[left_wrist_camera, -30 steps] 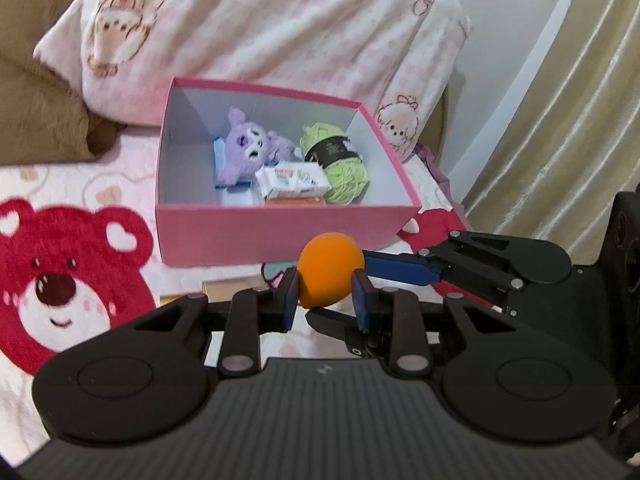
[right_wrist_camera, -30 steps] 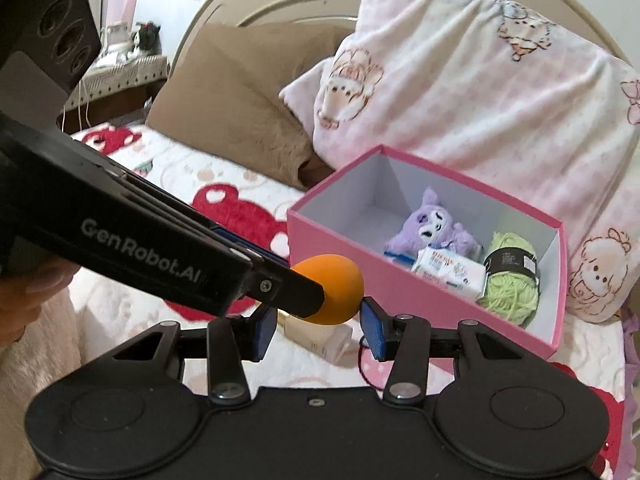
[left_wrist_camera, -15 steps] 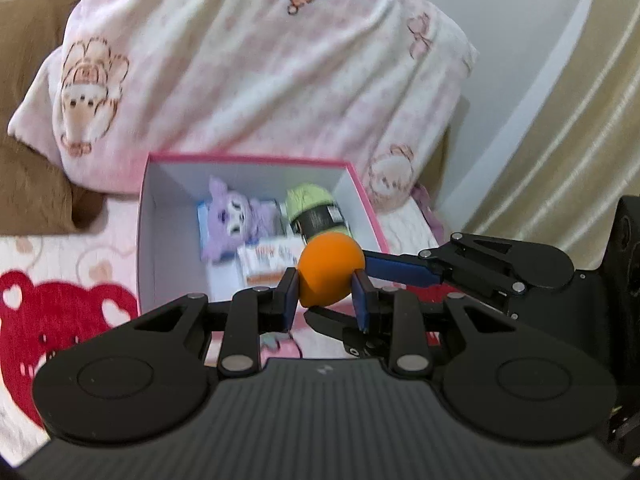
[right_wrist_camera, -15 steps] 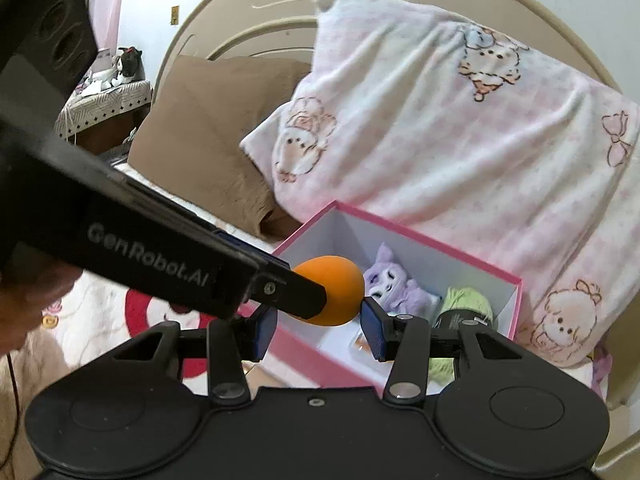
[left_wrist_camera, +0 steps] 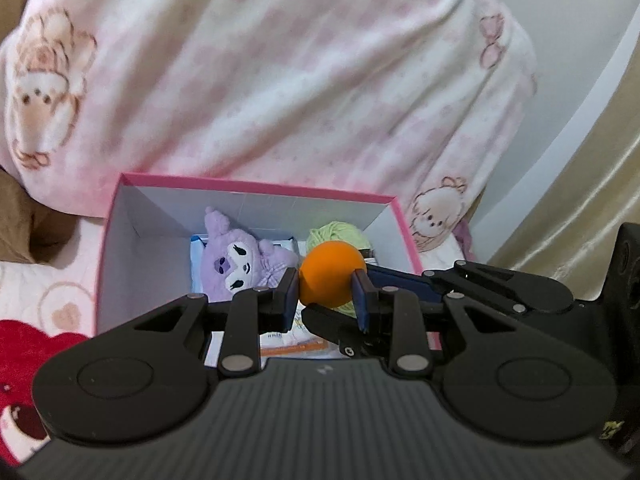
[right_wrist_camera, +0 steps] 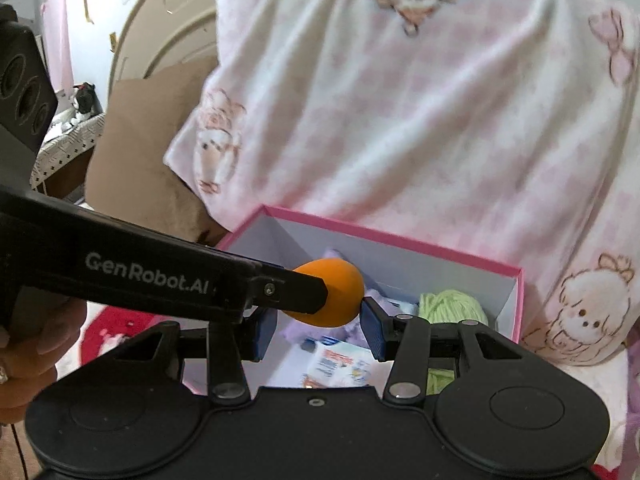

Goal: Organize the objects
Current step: 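Lift the sponge with the right gripper and carry it over the pink box, then lower the sponge beside the yarn ball and open the right gripper, then move the right gripper back toward the beige foundation bottle, then grasp the foundation bottle upright with the right gripper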

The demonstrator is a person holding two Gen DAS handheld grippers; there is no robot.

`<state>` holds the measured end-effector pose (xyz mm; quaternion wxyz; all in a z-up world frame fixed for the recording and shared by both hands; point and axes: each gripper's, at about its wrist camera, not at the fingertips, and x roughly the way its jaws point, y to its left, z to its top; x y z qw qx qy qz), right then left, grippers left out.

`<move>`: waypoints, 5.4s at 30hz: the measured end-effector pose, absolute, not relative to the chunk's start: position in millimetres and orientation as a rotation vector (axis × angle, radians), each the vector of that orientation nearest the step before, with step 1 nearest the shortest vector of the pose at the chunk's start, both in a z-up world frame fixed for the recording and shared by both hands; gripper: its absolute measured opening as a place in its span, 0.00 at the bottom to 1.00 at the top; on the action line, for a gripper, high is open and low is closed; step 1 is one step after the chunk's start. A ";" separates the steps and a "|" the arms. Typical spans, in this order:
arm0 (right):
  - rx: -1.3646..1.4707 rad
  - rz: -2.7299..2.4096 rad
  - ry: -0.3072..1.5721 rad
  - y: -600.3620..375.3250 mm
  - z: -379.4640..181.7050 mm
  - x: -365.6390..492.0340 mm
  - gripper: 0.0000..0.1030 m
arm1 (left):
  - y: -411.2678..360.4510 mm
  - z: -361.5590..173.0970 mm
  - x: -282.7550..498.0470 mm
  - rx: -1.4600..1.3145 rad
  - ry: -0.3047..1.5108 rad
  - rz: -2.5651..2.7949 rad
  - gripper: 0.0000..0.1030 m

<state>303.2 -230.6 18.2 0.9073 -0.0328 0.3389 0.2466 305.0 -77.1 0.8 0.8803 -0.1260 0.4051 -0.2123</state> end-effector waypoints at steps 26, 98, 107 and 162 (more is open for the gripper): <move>-0.210 0.389 0.810 -222.8 -54.5 353.3 0.34 | -73.3 -96.8 353.4 -0.497 0.906 -0.456 0.26; -0.336 0.770 0.769 -144.8 14.4 129.3 0.72 | 9.2 -17.2 164.5 -0.317 1.028 -0.206 0.65; -0.521 0.809 0.770 -112.9 -41.2 149.6 0.71 | 14.7 -54.3 170.6 -0.329 0.930 -0.237 0.63; -0.256 0.772 1.011 -121.2 -120.8 169.4 0.33 | 25.0 -163.7 179.1 -0.650 1.079 -0.083 0.38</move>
